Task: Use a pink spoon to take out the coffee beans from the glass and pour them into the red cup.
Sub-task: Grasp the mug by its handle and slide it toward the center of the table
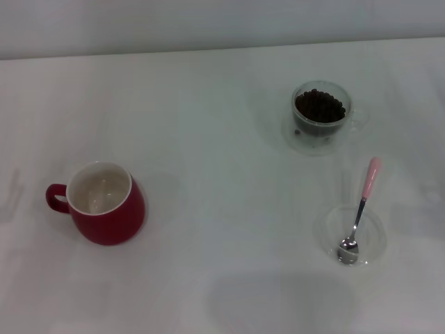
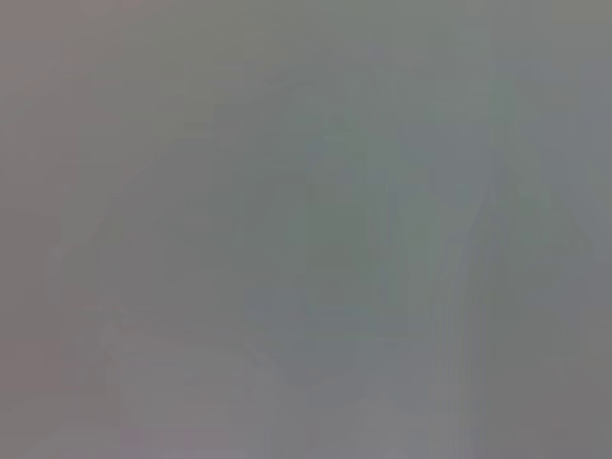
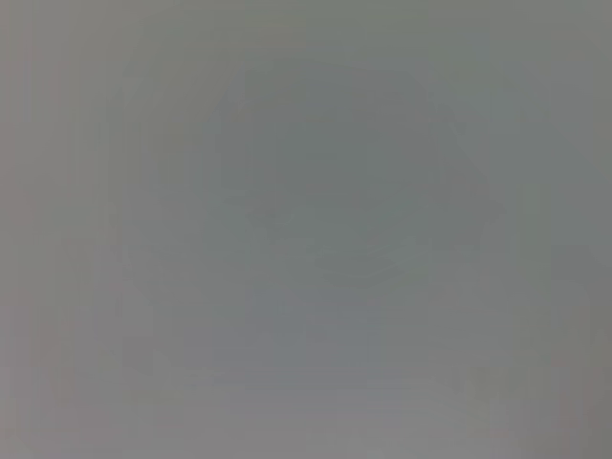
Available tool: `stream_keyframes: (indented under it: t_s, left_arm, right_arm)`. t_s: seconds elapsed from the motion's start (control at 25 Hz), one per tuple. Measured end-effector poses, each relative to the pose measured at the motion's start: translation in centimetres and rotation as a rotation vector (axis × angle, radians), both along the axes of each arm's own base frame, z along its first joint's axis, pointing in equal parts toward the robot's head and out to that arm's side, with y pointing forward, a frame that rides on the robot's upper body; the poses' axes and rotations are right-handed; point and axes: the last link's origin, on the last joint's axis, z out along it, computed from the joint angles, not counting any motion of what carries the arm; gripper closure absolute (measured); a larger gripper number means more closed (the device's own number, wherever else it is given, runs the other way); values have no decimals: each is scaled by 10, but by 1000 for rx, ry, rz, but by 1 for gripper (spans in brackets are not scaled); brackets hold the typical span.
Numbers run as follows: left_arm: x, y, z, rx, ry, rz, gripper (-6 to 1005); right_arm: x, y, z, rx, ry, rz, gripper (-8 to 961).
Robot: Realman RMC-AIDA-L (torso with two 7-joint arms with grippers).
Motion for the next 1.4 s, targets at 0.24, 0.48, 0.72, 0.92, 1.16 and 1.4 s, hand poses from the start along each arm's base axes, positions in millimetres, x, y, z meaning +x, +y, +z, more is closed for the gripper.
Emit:
stream_keyframes:
  t_s: [0.24, 0.48, 0.72, 0.92, 1.16, 1.4]
  left_arm:
    - [-9, -14, -19, -118, 22, 44, 199]
    - [-16, -25, -36, -223, 42, 86, 199]
    - [-16, -31, -47, -272, 39, 92, 201]
    - [-16, -34, -52, -300, 39, 100, 202]
    - [-18, -28, -59, -347, 56, 125, 204]
    - [-14, -17, -67, -398, 80, 114, 206]
  right_arm:
    - [0, 1, 1, 5, 3, 0, 85]
    - [-2, 4, 1, 3, 2, 4, 85]
    - [0, 5, -1, -5, 5, -7, 84]
    - [1, 5, -2, -12, 7, -13, 84]
    - [1, 3, -2, -12, 8, -16, 84]
    - [2, 1, -1, -9, 7, -17, 84]
